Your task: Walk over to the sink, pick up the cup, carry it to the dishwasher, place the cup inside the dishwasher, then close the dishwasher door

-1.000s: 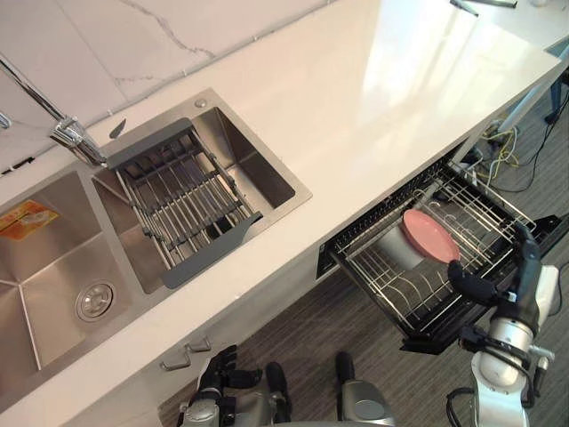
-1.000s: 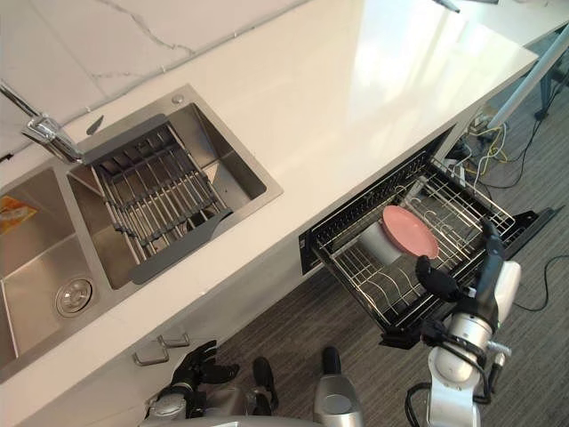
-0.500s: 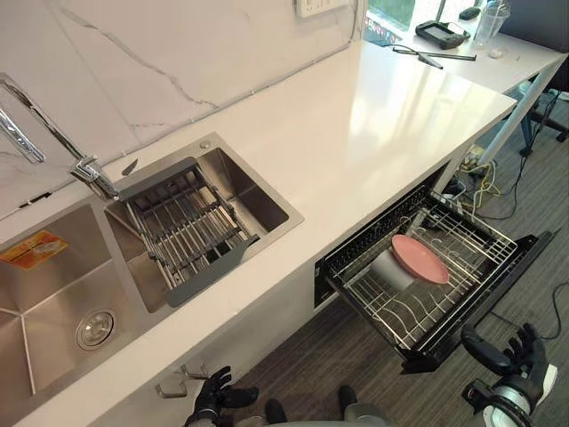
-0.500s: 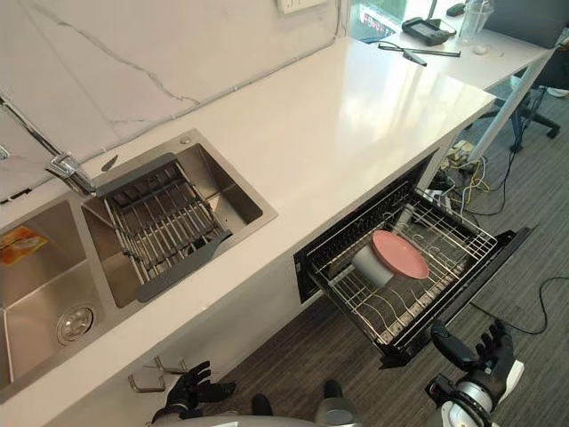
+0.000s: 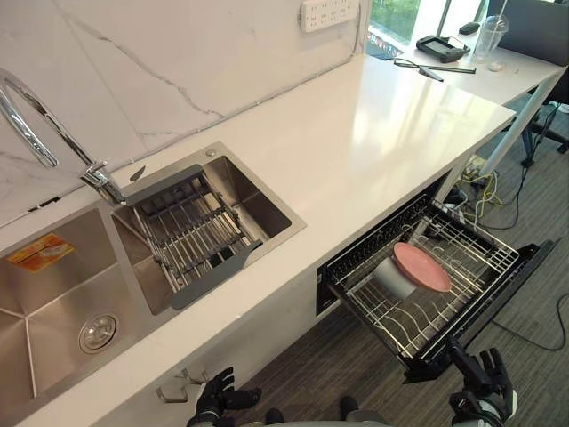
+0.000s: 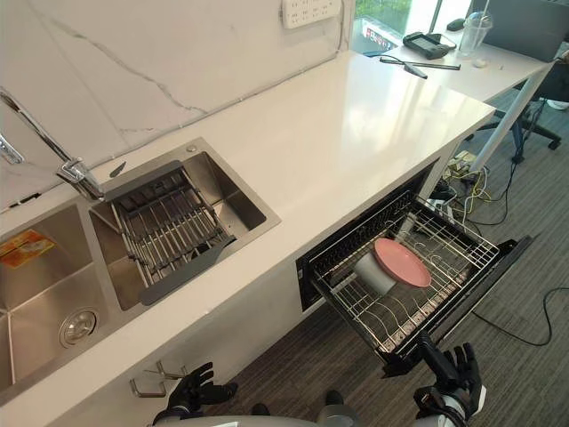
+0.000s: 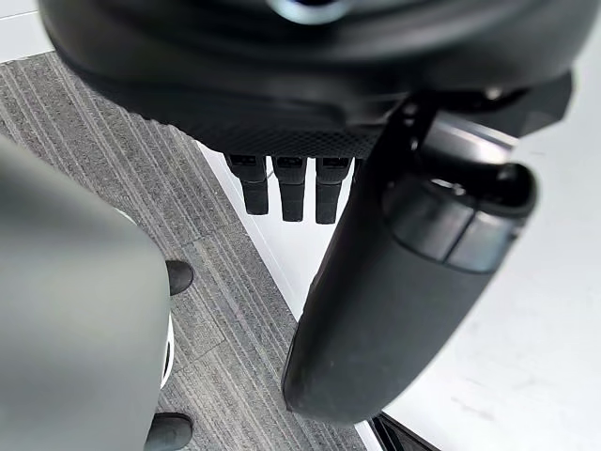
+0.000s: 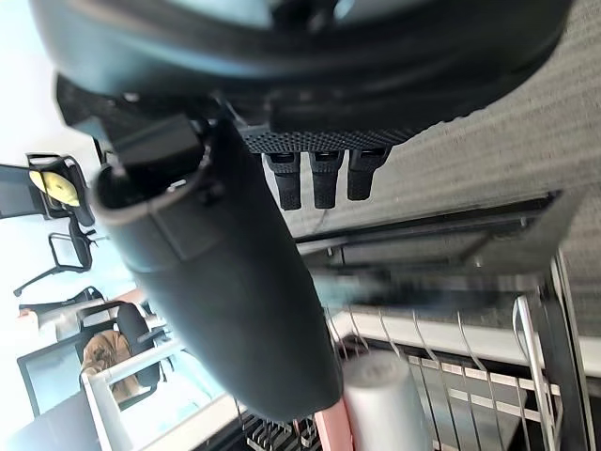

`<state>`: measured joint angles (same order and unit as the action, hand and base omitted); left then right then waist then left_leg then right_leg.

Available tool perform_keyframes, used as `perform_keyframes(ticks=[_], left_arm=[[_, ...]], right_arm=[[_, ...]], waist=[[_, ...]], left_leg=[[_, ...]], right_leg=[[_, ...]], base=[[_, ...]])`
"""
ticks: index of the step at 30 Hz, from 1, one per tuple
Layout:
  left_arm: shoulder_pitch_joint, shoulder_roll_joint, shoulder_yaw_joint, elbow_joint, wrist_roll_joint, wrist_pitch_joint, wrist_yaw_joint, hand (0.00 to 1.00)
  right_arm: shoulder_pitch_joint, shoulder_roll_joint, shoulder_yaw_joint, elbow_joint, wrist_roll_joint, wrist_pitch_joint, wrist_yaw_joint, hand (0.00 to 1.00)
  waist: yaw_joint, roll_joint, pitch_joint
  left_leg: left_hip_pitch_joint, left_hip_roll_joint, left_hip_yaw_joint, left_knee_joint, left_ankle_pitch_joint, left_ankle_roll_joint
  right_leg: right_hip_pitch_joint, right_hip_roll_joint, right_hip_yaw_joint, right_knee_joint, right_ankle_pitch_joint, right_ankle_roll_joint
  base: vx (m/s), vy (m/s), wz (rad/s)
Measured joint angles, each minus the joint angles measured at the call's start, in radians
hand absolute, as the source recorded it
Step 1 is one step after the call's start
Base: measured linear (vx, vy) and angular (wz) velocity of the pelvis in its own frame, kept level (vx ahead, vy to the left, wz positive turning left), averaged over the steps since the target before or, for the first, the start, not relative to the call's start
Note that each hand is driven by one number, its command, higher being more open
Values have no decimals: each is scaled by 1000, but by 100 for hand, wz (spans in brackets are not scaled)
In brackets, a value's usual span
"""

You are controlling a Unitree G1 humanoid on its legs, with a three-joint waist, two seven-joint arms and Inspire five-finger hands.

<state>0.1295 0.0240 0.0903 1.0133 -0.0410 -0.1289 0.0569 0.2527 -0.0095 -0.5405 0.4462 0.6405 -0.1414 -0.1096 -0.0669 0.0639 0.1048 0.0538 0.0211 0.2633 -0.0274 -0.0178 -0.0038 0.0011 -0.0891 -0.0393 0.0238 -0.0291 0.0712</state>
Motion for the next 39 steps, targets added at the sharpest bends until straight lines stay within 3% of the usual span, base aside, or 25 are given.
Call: perform_keyframes(ticks=[9, 21, 29, 33, 39], left_arm=[[0, 8, -11, 6, -1, -9, -16, 90], [-7, 40, -21, 8, -17, -29, -32, 90], [-35, 55, -18, -2, -18, -39, -37, 90], [-37, 65, -21, -26, -18, -41, -38, 90], [-18, 98, -28, 18, -18, -32, -37, 90]], right_arm=[[-24, -54, 41, 21, 5, -2, -2, 90], [-87, -180, 151, 20, -16, 3, -14, 90], [-252, -267, 246, 62, -78, 4, -14, 90], [-343, -310, 270, 117, -93, 3, -25, 90], [-383, -368, 312, 228, -125, -1, -15, 90]], waist=[[0, -1, 3], [2, -5, 36], [39, 1, 88], [80, 4, 94], [76, -4, 110]], left_leg=[[-1, -9, -31, -5, 5, 4], [-45, -53, -168, -15, 34, 27], [-106, -75, -293, 31, 46, 33], [-133, -84, -346, 40, 57, 30], [-140, -89, -368, 48, 63, 28]], right_leg=[[15, -6, -26, -7, -4, 3], [23, -40, -140, -7, -12, 22], [46, -57, -269, -7, -24, 30], [50, -61, -326, -3, -32, 31], [46, -67, -348, 24, -48, 29]], base=[[7, 4, 8], [-25, 14, 29], [-17, -10, 49], [-4, -11, 41], [-35, 13, 13]])
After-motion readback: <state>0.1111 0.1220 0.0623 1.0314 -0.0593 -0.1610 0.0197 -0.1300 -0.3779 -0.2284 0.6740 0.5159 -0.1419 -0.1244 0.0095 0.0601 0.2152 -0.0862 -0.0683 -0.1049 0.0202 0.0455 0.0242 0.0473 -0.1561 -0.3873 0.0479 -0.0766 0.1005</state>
